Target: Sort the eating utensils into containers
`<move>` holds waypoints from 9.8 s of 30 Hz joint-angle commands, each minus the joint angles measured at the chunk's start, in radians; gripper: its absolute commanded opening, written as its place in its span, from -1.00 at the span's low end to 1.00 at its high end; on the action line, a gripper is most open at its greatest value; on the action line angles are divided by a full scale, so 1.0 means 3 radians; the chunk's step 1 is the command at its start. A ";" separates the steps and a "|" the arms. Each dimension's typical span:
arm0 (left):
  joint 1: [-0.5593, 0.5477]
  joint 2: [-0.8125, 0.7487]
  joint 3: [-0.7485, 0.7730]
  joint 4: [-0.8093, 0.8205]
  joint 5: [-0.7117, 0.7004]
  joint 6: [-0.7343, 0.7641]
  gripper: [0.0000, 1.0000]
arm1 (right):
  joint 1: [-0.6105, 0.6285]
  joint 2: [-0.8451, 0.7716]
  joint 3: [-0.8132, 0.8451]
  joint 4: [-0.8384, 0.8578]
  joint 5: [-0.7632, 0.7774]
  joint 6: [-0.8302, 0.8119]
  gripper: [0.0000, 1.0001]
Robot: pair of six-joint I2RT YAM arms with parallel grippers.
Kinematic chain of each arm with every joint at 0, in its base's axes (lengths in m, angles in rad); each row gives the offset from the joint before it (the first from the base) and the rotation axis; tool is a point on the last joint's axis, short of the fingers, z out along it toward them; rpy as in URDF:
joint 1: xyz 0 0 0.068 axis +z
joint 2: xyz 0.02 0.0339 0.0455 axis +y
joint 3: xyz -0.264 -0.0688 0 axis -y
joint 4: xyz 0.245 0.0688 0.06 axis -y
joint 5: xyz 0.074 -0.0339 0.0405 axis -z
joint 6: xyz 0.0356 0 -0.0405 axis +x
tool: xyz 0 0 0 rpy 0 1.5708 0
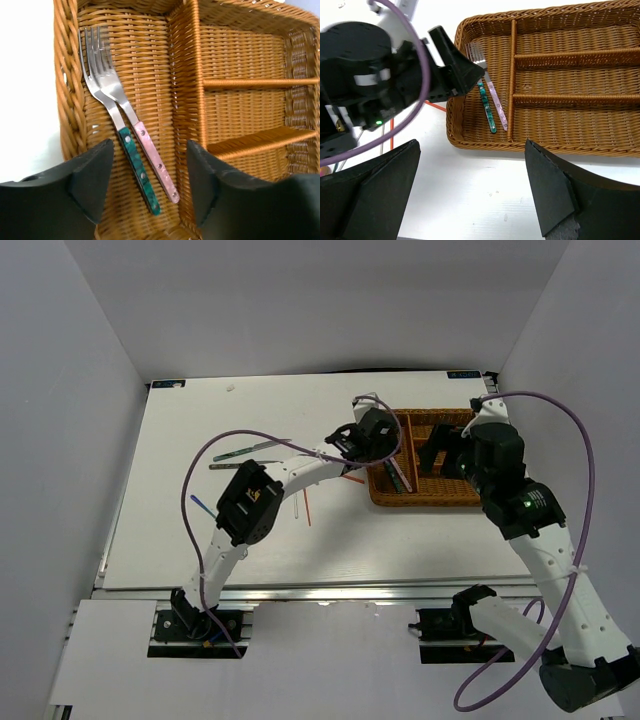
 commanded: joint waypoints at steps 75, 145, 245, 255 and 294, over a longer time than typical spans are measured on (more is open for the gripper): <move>0.0797 -0.4816 -0.3509 -0.1605 -0.2025 0.0859 0.96 | 0.0814 0.3389 0.1492 0.0447 -0.1137 -0.0815 -1.00; 0.0843 -0.5072 -0.3504 -0.1636 -0.2199 0.0777 0.96 | 0.1534 0.3370 0.1536 0.0873 0.0821 0.0501 0.07; 0.0849 -0.4949 -0.3530 -0.1554 -0.2071 0.0890 0.96 | -0.1769 0.3296 0.0617 0.2703 -0.0431 0.2830 0.03; 0.0854 -0.4969 -0.3504 -0.1616 -0.2189 0.0808 0.96 | 0.0208 0.2472 0.0791 0.1916 0.0448 0.0850 0.79; 0.0864 -0.5373 -0.3524 -0.1600 -0.2122 0.0798 0.96 | 0.1689 0.4380 0.1494 0.0196 0.0280 0.0756 -0.65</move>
